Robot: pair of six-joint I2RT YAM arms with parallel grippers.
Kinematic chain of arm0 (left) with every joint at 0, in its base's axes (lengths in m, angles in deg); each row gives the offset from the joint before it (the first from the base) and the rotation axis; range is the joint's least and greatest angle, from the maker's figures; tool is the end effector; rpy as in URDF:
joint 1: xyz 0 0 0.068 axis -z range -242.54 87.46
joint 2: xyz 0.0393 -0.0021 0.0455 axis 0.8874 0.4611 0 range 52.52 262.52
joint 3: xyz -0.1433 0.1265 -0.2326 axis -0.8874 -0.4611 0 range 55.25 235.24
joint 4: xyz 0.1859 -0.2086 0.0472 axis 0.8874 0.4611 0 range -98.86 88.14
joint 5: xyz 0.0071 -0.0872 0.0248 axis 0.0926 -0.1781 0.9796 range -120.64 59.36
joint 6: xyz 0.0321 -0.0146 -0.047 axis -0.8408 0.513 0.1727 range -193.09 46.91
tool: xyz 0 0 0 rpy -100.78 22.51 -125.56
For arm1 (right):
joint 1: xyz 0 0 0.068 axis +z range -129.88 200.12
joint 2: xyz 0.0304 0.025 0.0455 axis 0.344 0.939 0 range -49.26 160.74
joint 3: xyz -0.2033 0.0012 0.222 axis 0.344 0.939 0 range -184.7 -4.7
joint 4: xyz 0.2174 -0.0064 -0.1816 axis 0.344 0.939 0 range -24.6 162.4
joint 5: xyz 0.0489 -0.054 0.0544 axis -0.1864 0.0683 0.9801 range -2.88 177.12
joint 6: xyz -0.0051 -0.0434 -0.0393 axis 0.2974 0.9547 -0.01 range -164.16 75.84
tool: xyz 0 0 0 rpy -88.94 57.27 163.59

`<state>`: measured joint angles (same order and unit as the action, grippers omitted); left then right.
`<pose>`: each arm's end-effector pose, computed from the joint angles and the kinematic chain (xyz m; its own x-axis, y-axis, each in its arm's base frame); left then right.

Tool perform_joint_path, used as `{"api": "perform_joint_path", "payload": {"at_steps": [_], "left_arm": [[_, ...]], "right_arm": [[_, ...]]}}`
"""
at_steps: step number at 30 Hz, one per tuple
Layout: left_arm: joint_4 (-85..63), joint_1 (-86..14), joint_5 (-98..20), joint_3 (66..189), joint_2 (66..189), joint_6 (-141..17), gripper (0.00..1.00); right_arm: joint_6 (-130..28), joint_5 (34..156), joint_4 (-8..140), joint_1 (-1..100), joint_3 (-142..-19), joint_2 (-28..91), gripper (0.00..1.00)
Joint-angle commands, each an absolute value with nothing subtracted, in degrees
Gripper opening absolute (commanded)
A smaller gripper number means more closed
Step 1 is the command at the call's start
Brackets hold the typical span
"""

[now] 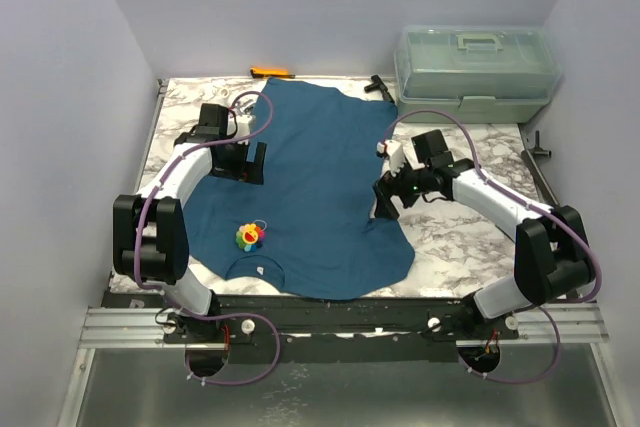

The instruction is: Remove the brooch from the garment

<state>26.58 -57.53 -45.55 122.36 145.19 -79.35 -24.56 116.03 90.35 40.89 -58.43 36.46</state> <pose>0.3551 -0.0422 0.2440 -0.8432 0.1798 -0.5066 0.3025 0.9377 -0.1708 0.2900 0.1320 0.2213 -0.5512 -0.5232 -0.6500 -0.7876 0.5833 0.1985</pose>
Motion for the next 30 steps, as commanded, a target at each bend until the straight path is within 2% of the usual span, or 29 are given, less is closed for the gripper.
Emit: {"api": "perform_joint_path", "payload": {"at_steps": [1,10,23,26,28,30], "left_arm": [[27.3,-57.3,-49.3,123.0,142.7,-81.5,0.99],[34.5,-57.6,-54.3,121.0,137.2,-93.0,0.99],[40.2,-65.6,-61.1,121.4,135.7,-96.5,0.99],[40.4,-66.3,-61.0,121.1,135.5,-97.1,0.99],[40.6,-66.3,-60.8,120.8,135.6,-97.6,0.99],[40.8,-66.3,-60.9,120.5,135.5,-98.0,0.99]], "right_arm": [[-24.0,116.4,89.8,42.3,-59.8,37.4,1.00],[-22.9,112.0,90.4,48.0,-62.8,39.3,1.00],[-21.0,103.3,88.6,62.3,-63.1,45.0,0.99],[-20.4,102.3,88.2,63.0,-62.9,46.5,0.96],[-19.8,101.3,88.3,63.0,-62.7,47.3,0.90],[-19.0,99.8,88.1,63.0,-61.8,47.5,0.80]]}}
